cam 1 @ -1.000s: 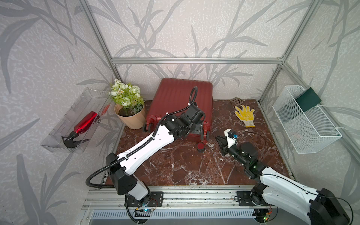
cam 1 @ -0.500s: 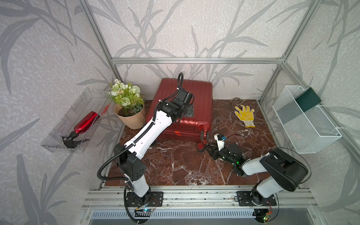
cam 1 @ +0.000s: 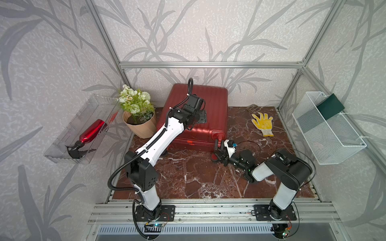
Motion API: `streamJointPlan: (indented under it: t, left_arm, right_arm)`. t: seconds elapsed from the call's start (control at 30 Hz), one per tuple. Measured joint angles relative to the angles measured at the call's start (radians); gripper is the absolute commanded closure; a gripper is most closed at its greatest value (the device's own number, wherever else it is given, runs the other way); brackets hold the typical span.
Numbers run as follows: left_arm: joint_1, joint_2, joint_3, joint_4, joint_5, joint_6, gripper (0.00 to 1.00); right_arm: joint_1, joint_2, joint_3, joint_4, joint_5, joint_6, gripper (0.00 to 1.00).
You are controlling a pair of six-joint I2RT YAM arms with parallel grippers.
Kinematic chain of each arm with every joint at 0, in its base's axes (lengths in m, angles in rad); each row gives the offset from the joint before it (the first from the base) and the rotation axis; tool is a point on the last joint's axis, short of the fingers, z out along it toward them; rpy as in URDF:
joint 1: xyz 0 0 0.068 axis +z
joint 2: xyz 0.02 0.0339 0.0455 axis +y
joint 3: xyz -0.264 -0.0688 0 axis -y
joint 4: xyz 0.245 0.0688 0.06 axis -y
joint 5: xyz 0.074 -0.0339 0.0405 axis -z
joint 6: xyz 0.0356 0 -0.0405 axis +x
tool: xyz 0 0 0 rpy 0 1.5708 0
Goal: Open the suitcase zippers
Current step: Unzip the zipper on the suitcase.
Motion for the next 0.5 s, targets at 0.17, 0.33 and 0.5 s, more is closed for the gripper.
streamJointPlan:
  t: [0.17,0.33,0.5]
  left_arm:
    - [0.008,0.0,-0.017,0.036,-0.003,0.0,0.3]
    - [0.008,-0.001,-0.024,0.051,-0.004,0.0,0.3]
    - [0.008,-0.001,-0.028,0.058,-0.006,0.0,0.3]
  right_arm:
    - [-0.004,0.028,0.016,0.012,-0.008,0.006,0.62]
    - [-0.016,0.057,0.019,0.012,-0.01,0.014,0.63]
    - [-0.018,0.093,0.045,0.004,-0.039,0.037,0.64]
